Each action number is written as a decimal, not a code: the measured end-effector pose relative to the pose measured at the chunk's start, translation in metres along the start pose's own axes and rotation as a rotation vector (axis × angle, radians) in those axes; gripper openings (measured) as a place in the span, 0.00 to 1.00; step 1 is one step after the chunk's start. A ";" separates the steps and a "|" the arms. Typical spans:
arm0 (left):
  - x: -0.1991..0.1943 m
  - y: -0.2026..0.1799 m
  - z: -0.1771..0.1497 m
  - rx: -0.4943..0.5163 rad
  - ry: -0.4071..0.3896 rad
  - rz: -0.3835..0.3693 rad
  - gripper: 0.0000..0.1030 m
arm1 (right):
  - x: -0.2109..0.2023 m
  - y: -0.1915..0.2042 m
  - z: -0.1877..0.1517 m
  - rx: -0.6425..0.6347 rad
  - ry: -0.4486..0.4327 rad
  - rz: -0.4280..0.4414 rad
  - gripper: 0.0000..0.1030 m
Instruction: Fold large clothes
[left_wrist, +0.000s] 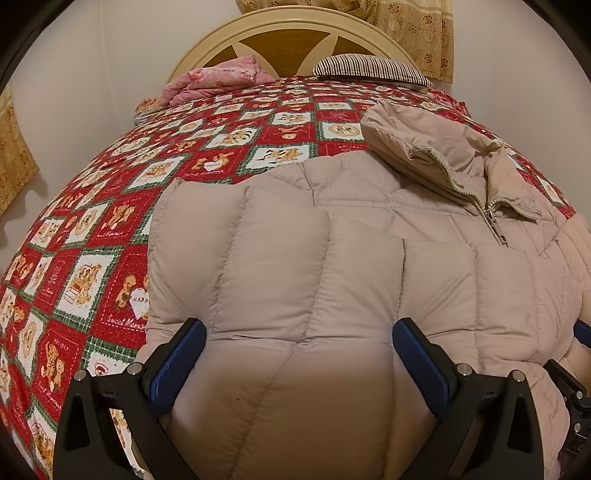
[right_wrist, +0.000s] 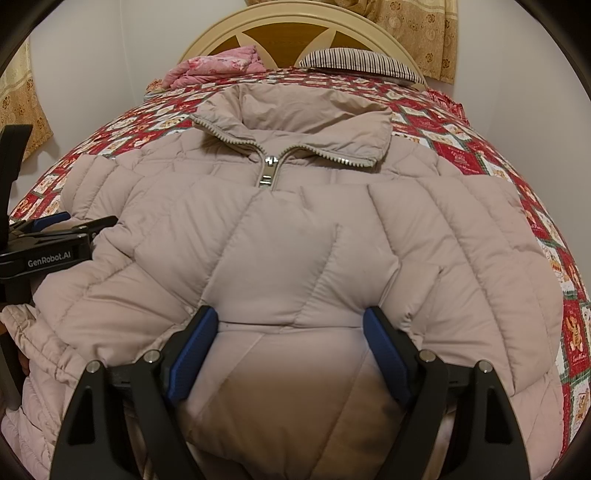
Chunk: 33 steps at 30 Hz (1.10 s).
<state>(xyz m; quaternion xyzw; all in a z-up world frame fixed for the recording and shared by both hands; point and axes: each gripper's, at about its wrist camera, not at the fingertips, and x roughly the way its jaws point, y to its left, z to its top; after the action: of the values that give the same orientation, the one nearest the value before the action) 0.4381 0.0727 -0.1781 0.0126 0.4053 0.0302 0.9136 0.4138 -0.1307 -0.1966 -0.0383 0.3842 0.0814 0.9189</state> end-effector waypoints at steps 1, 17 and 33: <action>0.000 0.000 0.000 0.000 0.000 0.000 0.99 | 0.000 0.000 0.000 0.000 0.000 0.000 0.81; 0.000 0.005 0.002 0.002 0.003 0.005 0.99 | 0.000 0.000 0.000 -0.002 -0.001 -0.001 0.81; -0.015 0.013 0.015 -0.006 0.032 0.045 0.99 | 0.000 0.000 -0.001 -0.001 -0.005 -0.001 0.81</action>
<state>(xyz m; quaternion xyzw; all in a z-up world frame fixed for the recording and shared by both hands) 0.4382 0.0847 -0.1565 0.0183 0.4192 0.0521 0.9062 0.4134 -0.1308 -0.1973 -0.0387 0.3821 0.0813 0.9197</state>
